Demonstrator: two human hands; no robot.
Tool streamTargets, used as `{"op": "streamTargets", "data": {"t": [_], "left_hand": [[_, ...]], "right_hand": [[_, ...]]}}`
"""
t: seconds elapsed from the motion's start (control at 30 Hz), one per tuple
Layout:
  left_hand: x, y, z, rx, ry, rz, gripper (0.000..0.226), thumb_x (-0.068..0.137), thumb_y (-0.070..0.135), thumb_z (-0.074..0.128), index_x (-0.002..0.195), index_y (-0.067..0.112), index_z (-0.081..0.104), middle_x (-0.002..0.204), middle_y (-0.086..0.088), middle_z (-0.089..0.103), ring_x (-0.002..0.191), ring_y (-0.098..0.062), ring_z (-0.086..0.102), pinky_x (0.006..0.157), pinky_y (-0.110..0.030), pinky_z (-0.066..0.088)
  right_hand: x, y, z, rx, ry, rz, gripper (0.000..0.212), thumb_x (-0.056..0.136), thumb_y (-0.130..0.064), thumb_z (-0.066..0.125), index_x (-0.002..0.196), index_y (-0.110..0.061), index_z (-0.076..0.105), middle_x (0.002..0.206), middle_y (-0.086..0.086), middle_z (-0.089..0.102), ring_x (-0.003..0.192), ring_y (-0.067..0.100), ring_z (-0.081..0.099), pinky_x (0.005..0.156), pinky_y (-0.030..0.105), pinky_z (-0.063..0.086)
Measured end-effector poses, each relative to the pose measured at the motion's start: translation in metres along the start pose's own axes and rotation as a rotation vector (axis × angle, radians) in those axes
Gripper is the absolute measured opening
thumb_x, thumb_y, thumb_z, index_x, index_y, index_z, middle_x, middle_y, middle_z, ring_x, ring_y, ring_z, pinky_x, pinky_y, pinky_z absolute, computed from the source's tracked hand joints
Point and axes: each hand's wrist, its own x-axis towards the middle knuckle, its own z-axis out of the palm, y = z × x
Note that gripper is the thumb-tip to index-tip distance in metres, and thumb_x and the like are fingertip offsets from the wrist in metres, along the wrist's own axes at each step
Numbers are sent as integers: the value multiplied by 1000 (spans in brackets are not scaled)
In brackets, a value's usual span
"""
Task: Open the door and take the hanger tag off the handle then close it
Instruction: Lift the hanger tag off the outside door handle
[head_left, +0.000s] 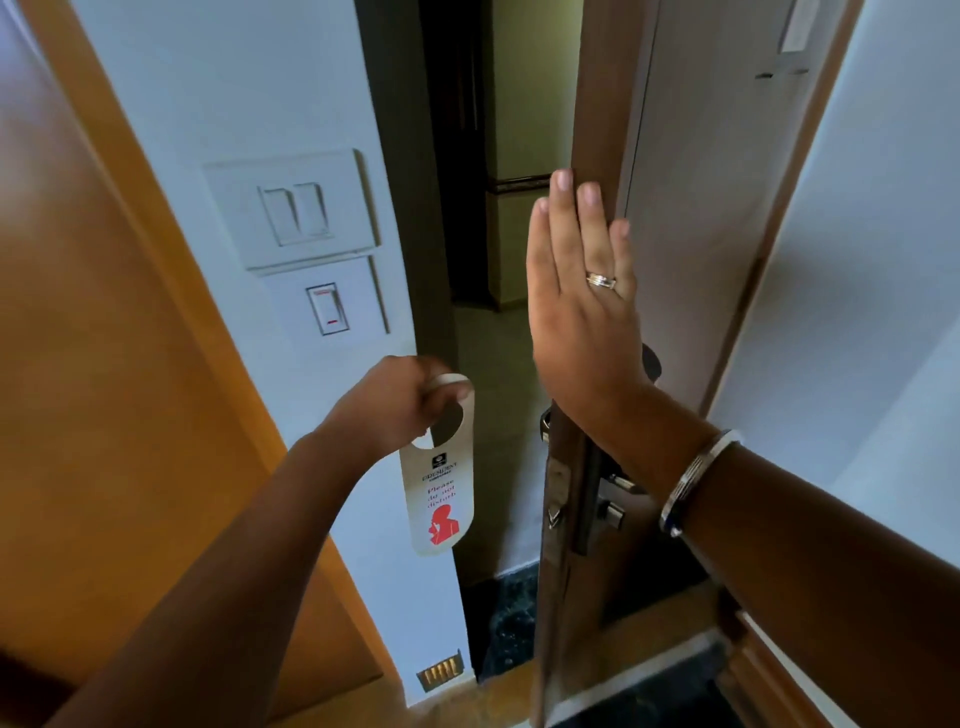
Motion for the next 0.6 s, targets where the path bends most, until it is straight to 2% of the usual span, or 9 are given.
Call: {"op": "streamTargets", "data": {"t": [0.07,0.1,0.17,0.27,0.37,0.43,0.5,0.53,0.6], "left_hand": [[-11,3,-13,-14,25,-2,31,95,49,59,93,20,68,72,5,67,64,-18,67,64,-35,55],[-16,3,-20,-21,39,-6,33,94,50,58,90,19,67,71,4,67,63,-18,67,62,-33,54],[-25,5,-31,-45,55,-8,32,94,50,59,85,21,66,69,4,68,59,-14,67,58,-28,53],[-35,12,-40,-95,85,4,24,94,49,60,80,29,63,68,9,68,61,-13,69,60,-25,51],[-41,29,-45,-201,115,81,31,97,43,59,68,30,61,61,6,68,60,-15,67,64,-27,50],[-41,41,-44,-263,110,148,36,99,39,58,68,22,64,61,2,68,60,-15,66,64,-26,49],[-37,53,-38,-311,97,197,39,100,38,56,70,14,65,61,0,68,60,-16,65,65,-24,49],[-34,59,-34,-325,88,214,40,100,38,55,71,12,65,62,0,68,61,-16,65,64,-23,49],[-25,70,-19,-331,70,233,37,100,38,54,74,16,66,64,5,68,63,-14,66,61,-18,48]], "right_hand": [[-4,-6,0,148,-59,16,51,105,-9,11,151,1,29,158,21,31,147,35,29,119,46,28],[-8,-9,-1,243,-102,12,48,106,-11,21,152,2,26,160,22,25,148,37,23,121,47,24],[-22,-10,-3,391,-198,7,64,99,-18,53,153,2,24,161,24,21,149,39,18,121,47,22],[-48,-11,-3,561,-313,-34,83,88,-28,71,152,0,26,161,22,23,148,39,23,115,45,26],[-79,-7,7,825,-624,3,86,89,-38,72,155,-13,23,162,5,25,146,21,24,111,38,24],[-97,1,14,1075,-930,142,73,88,-45,71,149,-27,35,146,-21,42,133,3,41,104,32,40],[-112,16,22,1266,-1105,310,41,85,-45,73,122,-39,58,114,-36,63,108,-4,64,83,20,56],[-120,25,28,1309,-1131,385,27,85,-41,74,109,-37,63,102,-34,69,100,-2,68,76,17,58],[-134,47,39,1320,-1142,512,16,88,-29,73,102,-21,68,99,-18,74,97,6,71,81,26,61]]}}
